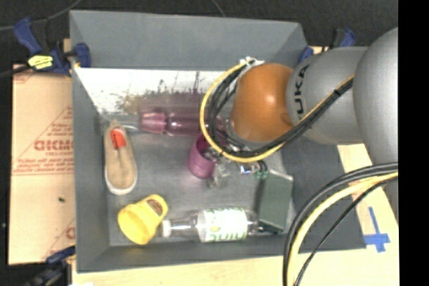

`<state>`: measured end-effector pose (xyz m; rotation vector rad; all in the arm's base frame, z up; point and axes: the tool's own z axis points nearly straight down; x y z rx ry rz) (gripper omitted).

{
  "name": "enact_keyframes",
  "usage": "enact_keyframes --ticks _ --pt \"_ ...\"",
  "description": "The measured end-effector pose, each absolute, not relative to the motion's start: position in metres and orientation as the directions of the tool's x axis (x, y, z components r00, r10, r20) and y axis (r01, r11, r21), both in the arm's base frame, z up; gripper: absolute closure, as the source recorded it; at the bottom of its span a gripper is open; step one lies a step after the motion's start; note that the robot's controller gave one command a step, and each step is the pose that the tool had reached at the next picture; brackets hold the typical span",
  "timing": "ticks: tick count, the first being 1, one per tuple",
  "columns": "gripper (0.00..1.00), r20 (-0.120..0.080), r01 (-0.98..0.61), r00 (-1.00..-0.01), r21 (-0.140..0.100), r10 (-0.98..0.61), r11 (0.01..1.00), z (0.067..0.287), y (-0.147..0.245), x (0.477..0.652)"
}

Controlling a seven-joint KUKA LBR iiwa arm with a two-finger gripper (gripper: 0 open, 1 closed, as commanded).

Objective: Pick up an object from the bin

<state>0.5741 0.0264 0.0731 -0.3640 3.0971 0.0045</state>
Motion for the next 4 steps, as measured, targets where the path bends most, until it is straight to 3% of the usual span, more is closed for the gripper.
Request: enact_keyframes --ticks 1,2,4 --pt "1.00 -0.025 -0.258 -0.966 -0.001 -0.258 0.966 0.073 0.023 0.575" --pt "1.00 -0.032 -0.237 -0.971 -0.001 -0.237 0.972 0.077 0.013 0.586" --pt "1.00 -0.018 -0.241 -0.970 0.007 -0.241 0.970 0.075 0.001 0.597"
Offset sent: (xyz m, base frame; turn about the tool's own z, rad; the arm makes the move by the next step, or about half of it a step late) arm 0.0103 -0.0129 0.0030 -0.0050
